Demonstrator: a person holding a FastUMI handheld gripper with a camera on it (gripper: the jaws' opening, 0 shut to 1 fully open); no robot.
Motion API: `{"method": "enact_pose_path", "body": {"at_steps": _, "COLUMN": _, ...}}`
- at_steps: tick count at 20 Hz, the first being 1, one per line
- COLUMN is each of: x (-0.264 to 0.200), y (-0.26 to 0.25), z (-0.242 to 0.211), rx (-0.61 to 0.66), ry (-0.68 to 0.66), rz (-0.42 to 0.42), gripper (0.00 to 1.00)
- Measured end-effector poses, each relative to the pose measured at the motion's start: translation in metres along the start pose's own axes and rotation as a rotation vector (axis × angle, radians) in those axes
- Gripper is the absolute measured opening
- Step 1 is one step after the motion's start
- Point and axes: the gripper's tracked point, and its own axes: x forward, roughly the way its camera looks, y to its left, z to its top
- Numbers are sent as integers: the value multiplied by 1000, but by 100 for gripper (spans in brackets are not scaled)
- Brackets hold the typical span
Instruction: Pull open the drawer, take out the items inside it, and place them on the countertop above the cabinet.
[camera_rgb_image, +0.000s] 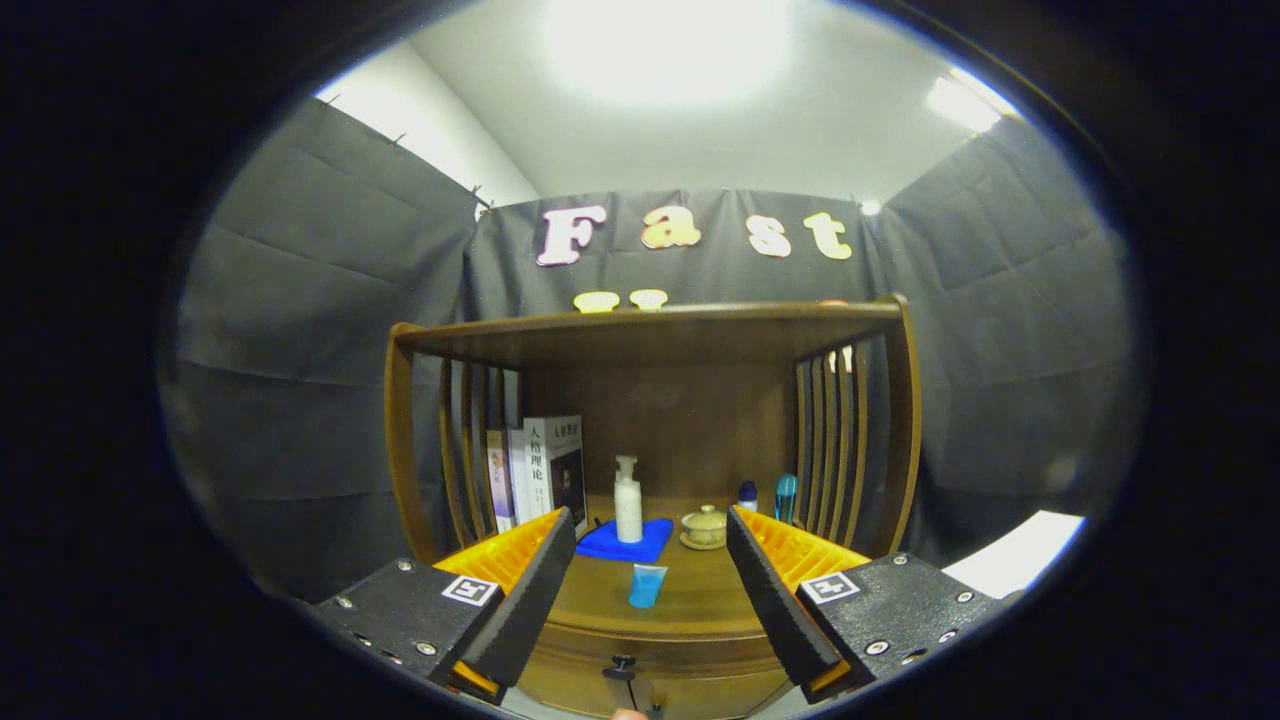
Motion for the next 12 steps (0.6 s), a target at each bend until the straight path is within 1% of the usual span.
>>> {"method": "enact_pose_path", "body": {"at_steps": 2, "x": -7, "y": 3, "z": -4, "rx": -40, "ry": 31, "rz": -17, "gripper": 94}}
{"method": "enact_pose_path", "body": {"at_steps": 3, "x": -11, "y": 7, "z": -10, "rx": -36, "ry": 53, "rz": -21, "gripper": 94}}
{"method": "enact_pose_path", "body": {"at_steps": 5, "x": -13, "y": 11, "z": -18, "rx": 22, "ry": 78, "rz": -19, "gripper": 94}}
{"method": "enact_pose_path", "body": {"at_steps": 8, "x": -13, "y": 5, "z": -20, "rx": 106, "ry": 93, "rz": -34, "gripper": 94}}
{"method": "enact_pose_path", "body": {"at_steps": 10, "x": -14, "y": -8, "z": -22, "rx": 100, "ry": 90, "rz": -74, "gripper": 95}}
{"method": "enact_pose_path", "body": {"at_steps": 12, "x": -15, "y": -5, "z": -24, "rx": 92, "ry": 94, "rz": -80, "gripper": 95}}
